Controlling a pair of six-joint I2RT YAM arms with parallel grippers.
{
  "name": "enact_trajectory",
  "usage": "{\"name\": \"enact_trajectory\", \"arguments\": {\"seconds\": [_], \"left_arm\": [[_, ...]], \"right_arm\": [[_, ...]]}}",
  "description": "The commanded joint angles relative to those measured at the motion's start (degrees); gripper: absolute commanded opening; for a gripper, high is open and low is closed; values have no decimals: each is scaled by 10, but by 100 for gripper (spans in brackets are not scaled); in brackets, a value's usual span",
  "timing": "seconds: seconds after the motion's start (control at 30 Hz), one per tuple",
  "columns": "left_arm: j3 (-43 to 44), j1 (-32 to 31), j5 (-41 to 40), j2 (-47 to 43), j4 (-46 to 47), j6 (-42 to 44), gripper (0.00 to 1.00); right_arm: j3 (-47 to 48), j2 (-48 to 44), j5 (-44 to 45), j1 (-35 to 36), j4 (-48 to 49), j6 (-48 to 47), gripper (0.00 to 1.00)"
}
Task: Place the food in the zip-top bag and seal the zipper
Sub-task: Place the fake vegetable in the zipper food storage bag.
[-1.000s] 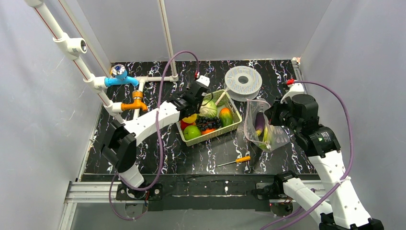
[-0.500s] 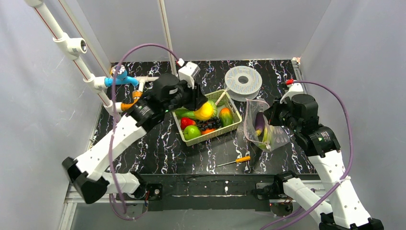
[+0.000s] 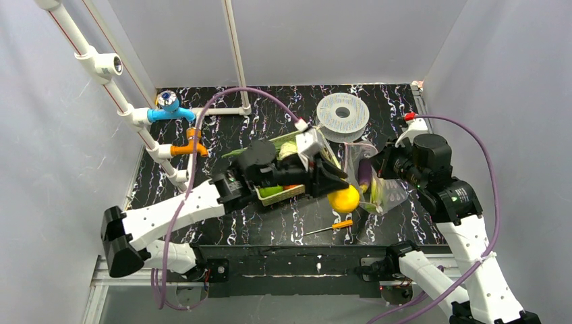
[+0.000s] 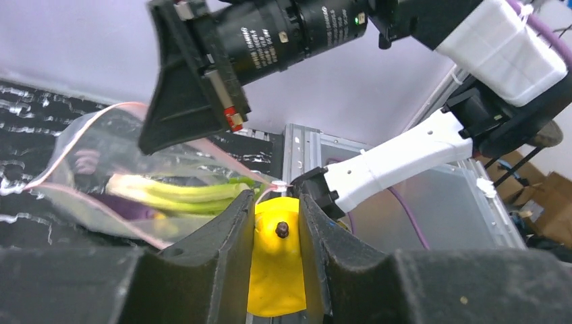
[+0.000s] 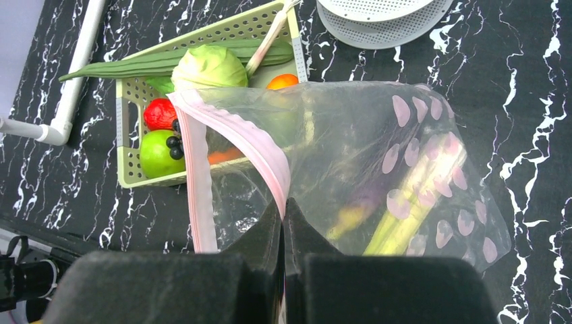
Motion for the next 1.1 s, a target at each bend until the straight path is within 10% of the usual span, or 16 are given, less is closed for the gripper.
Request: {"name": "enact_trajectory", "arguments": {"seconds": [0.0,0.73,1.07], "left_arm": [[-22,-29,-54,34,158,90,0],[15,-43,-249,173,198,216,3],[39,-43,-308,180,135,241,69]], "right_arm": [[33,-15,-13,1,16,8,1],[28,-22,-6,1,18,8,1],[25,-20,-6,1,21,7,1]]}}
